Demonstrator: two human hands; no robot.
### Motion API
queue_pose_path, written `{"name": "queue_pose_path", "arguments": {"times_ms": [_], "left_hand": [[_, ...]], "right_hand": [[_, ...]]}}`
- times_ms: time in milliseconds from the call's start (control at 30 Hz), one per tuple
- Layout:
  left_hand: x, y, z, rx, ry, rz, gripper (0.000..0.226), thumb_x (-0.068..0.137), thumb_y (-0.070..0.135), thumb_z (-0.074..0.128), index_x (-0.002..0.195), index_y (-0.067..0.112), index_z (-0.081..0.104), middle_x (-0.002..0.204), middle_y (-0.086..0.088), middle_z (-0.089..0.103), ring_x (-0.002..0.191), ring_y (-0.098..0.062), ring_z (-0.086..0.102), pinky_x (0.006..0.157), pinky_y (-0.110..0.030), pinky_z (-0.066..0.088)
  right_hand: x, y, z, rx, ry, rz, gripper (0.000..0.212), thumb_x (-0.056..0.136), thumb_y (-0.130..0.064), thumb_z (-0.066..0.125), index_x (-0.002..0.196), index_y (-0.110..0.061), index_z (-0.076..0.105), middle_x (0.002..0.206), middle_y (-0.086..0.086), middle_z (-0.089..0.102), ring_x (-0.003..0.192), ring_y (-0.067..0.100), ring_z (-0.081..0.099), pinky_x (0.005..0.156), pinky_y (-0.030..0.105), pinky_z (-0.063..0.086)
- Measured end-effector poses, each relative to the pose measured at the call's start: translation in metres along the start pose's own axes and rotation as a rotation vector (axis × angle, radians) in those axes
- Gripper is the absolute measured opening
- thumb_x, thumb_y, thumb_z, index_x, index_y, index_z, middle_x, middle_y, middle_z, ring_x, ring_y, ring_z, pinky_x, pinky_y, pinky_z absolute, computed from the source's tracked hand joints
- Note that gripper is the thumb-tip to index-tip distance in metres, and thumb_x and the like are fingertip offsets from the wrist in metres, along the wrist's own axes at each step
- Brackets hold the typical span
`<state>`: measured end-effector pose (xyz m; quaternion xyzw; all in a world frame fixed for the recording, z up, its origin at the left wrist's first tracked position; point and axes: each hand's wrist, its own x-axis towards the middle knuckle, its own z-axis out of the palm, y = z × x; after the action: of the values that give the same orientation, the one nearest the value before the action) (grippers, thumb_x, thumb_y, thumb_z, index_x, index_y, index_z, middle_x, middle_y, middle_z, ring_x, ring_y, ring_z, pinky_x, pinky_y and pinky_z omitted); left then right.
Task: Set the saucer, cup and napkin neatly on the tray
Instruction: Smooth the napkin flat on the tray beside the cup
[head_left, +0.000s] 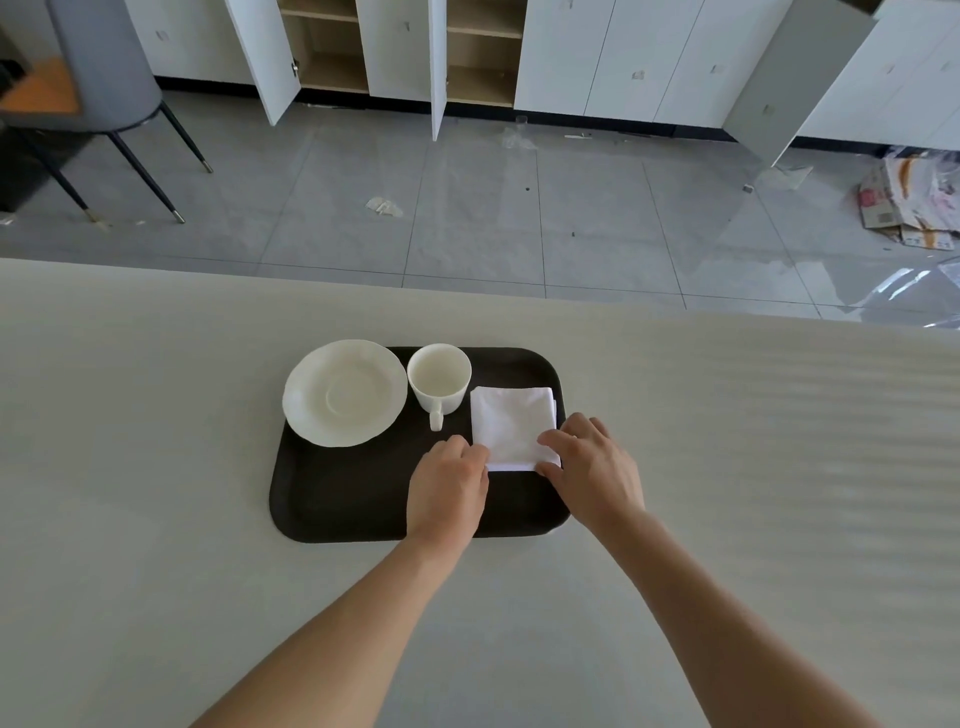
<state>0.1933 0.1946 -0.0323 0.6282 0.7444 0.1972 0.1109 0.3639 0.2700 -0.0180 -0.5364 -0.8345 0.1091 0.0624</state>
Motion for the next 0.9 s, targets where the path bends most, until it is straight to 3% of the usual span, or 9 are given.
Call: {"name": "queue_pose_path", "arguments": {"times_ms": [200, 433, 700, 900], "left_hand": [[0.006, 0.003, 0.001, 0.077, 0.014, 0.023, 0.006, 0.088, 0.009, 0.062, 0.083, 0.010, 0.064, 0.074, -0.005, 0.055, 0.064, -0.021, 0.050, 0.055, -0.036, 0.049], [0.005, 0.001, -0.001, 0.238, -0.002, 0.269, 0.020, 0.070, -0.004, 0.071, 0.076, 0.011, 0.059, 0.077, -0.006, 0.054, 0.056, -0.017, 0.043, 0.050, -0.027, 0.042], [0.020, 0.009, -0.013, 0.339, -0.031, 0.321, 0.031, 0.051, -0.012, 0.071, 0.064, 0.010, 0.053, 0.066, -0.007, 0.050, 0.052, -0.018, 0.043, 0.049, -0.027, 0.030], [0.026, 0.012, -0.013, 0.415, -0.076, 0.315, 0.028, 0.058, -0.003, 0.080, 0.068, 0.011, 0.058, 0.070, -0.006, 0.055, 0.056, -0.017, 0.049, 0.050, -0.026, 0.038]], "right_hand": [[0.006, 0.001, 0.000, -0.007, 0.008, 0.008, 0.027, 0.084, -0.034, 0.072, 0.109, -0.026, 0.068, 0.100, -0.004, 0.059, 0.100, 0.021, 0.053, 0.060, 0.030, 0.047], [0.003, 0.010, -0.001, -0.036, -0.007, -0.044, 0.027, 0.085, -0.028, 0.070, 0.111, -0.026, 0.066, 0.103, -0.005, 0.059, 0.101, 0.021, 0.051, 0.060, 0.033, 0.050], [0.013, 0.009, 0.002, -0.031, 0.050, -0.071, 0.019, 0.080, -0.021, 0.074, 0.099, -0.019, 0.070, 0.092, 0.000, 0.060, 0.089, 0.026, 0.054, 0.053, 0.035, 0.050], [0.023, 0.010, 0.002, -0.050, 0.072, -0.081, 0.014, 0.084, -0.021, 0.069, 0.097, -0.016, 0.070, 0.093, 0.001, 0.061, 0.089, 0.026, 0.054, 0.054, 0.032, 0.045]]}}
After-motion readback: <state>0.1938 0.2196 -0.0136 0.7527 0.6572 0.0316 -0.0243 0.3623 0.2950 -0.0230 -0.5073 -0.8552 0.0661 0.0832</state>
